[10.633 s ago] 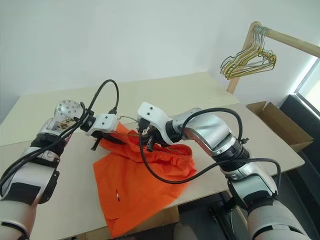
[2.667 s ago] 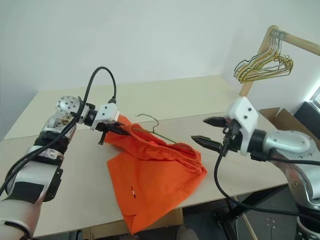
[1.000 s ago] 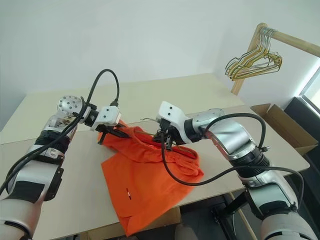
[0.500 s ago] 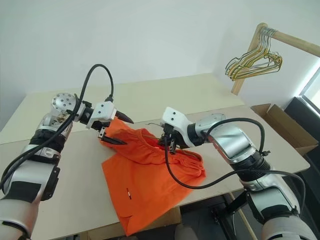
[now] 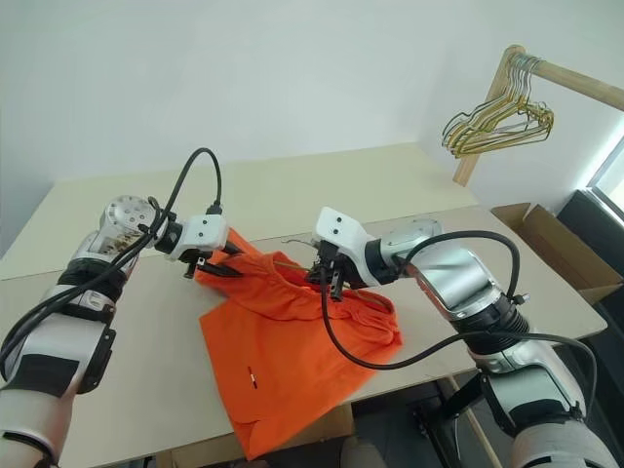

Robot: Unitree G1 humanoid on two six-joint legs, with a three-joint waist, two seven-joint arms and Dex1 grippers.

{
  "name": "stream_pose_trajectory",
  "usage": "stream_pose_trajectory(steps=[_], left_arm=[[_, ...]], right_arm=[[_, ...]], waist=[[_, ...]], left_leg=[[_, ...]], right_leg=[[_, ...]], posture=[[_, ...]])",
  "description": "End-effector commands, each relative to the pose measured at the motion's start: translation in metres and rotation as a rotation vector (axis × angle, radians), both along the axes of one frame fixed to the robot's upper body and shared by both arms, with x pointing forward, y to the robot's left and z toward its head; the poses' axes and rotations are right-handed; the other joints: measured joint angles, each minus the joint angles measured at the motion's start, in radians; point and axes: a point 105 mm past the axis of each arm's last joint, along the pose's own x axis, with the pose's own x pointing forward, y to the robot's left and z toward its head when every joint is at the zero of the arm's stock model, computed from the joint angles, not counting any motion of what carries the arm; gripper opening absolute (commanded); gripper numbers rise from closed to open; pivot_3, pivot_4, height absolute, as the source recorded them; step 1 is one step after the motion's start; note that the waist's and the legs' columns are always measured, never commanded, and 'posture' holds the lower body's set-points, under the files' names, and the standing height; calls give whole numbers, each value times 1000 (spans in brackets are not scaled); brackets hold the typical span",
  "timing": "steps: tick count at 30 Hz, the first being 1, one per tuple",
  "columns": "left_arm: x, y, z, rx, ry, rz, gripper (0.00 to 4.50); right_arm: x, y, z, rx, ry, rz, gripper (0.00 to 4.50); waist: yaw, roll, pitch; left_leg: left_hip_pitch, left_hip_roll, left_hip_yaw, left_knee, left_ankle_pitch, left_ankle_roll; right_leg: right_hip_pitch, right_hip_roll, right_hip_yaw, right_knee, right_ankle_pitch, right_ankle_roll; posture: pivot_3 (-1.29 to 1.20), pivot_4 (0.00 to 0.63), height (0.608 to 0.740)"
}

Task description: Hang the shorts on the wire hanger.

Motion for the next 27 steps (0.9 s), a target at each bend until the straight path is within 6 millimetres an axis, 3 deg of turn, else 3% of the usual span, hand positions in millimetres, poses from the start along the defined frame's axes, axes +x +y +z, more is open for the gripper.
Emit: stream_pose_trajectory(steps=[1, 2, 3, 7, 19, 21, 27], left_arm=[[6, -1, 14, 1, -54, -3, 490], [7, -1, 14, 0, -57, 3, 114], [8, -1, 14, -1, -59, 7, 20], [11, -5, 22, -38, -81, 16, 20], [-9, -2, 68, -67, -114, -144, 20], [-10, -4, 69, -70, -119, -155, 20], [-17, -7, 54, -59, -71, -170, 1660]], right_arm=[[1, -1, 25, 32, -87, 11, 0], [1, -2, 25, 31, -88, 11, 0], [0, -2, 26, 30, -89, 11, 0], [-1, -3, 24, 24, -86, 14, 0], [0, -4, 3, -21, -46, 1, 0], [0, -3, 2, -13, -40, 1, 0], [0, 3, 7, 31, -29, 3, 0]], waist=[[0, 0, 0], [0, 0, 0], [-1, 0, 0], [0, 0, 0], [-2, 0, 0], [-1, 0, 0], [4, 0, 0]], left_leg=[[0, 0, 0, 0, 0, 0], [0, 0, 0, 0, 0, 0], [0, 0, 0, 0, 0, 0], [0, 0, 0, 0, 0, 0], [-1, 0, 0, 0, 0, 0], [-1, 0, 0, 0, 0, 0], [0, 0, -1, 0, 0, 0]], right_leg=[[0, 0, 0, 0, 0, 0], [0, 0, 0, 0, 0, 0], [0, 0, 0, 0, 0, 0], [0, 0, 0, 0, 0, 0], [-1, 0, 0, 0, 0, 0], [0, 0, 0, 0, 0, 0], [0, -1, -1, 1, 0, 0]], posture=[[-132, 0, 740], [-131, 0, 740], [-131, 0, 740], [-125, 0, 740], [-106, 0, 740], [-98, 0, 740], [-97, 0, 740]])
